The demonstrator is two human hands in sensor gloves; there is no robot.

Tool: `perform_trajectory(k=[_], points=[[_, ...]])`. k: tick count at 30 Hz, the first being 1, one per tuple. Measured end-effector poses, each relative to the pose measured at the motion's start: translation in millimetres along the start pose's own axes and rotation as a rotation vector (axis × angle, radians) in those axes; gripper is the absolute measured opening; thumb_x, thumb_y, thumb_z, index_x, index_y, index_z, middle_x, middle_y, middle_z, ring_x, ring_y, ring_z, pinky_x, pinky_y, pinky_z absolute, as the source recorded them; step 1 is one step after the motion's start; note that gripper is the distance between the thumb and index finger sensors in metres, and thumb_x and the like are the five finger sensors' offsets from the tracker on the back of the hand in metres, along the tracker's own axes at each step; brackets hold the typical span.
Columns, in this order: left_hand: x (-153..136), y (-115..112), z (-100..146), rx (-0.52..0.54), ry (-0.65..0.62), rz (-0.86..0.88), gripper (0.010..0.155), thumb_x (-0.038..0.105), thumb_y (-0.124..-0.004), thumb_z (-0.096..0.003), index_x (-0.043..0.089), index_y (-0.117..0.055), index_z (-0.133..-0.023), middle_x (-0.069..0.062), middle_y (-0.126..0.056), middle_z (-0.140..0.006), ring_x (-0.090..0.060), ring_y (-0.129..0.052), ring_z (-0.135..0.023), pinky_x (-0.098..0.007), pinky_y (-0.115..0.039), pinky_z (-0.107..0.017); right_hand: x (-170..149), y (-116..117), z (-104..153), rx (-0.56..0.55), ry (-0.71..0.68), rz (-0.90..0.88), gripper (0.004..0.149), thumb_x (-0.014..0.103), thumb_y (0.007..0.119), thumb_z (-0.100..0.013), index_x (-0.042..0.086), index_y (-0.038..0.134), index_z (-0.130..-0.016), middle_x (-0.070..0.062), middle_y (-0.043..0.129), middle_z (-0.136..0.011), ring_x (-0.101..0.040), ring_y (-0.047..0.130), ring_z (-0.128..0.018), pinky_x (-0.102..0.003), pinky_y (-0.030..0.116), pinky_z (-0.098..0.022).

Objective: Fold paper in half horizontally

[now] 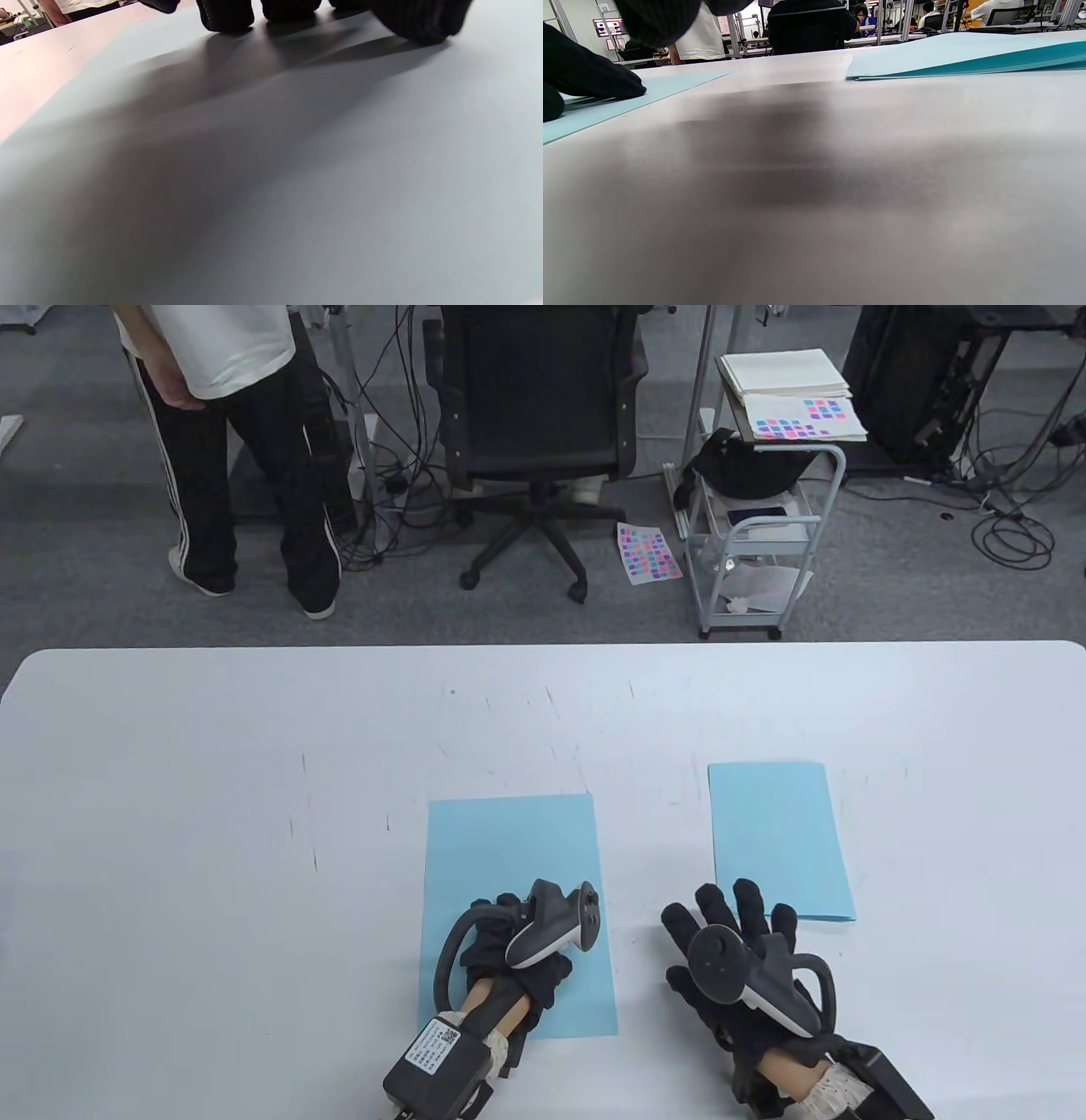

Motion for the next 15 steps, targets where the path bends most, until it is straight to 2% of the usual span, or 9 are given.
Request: perform_trajectory(k=[4,8,15], points=[[-1,-1,1,-0.013,-0.017,-0.007,0.070,0.061,-0.070,-0.0359,0.059,-0.044,-0.100,0.020,-0.044,-0.117,-0.018,-0.053,-0.116,-0.050,-0.047,-0.088,3,0,-1,-0.001,-0.008,0.006,0.069,0.049,0.069,-0.046,0.041,0.038,-0.107,-0.001,0.021,-0.120,-0.041,0.002,-0.105,-0.069,0.007,-0.070],[-10,7,5,0.026,-0.014,0.022,0.069,0.061,-0.068,-0.0362,0.059,-0.045,-0.101,0.022,-0.050,-0.118,-0.017,-0.052,-0.116,-0.050,-0.046,-0.088,8,-1,0,-0.004,-0.022,0.002,0.068,0.049,0.068,-0.046,0.041,0.038,-0.107,-0.001,0.021,-0.120,-0.041,0.002,-0.105,-0.069,0.007,-0.070],[-49,30,17,0.178,0.000,0.063,0.069,0.062,-0.067,-0.0360,0.060,-0.044,-0.101,0.022,-0.045,-0.119,-0.017,-0.049,-0.117,-0.051,-0.045,-0.088,25,-6,-3,0.005,-0.072,-0.045,0.068,0.048,0.068,-0.047,0.040,0.038,-0.107,0.000,0.022,-0.120,-0.041,0.002,-0.105,-0.069,0.007,-0.070]])
Point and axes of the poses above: the tracker on the back of each hand, its own x axis roughly to the thumb side, its own z axis roughly from the fingertips to the wrist, y = z × x, the point moved 3 cm from there along -z, roughly from the wrist to the fingertips
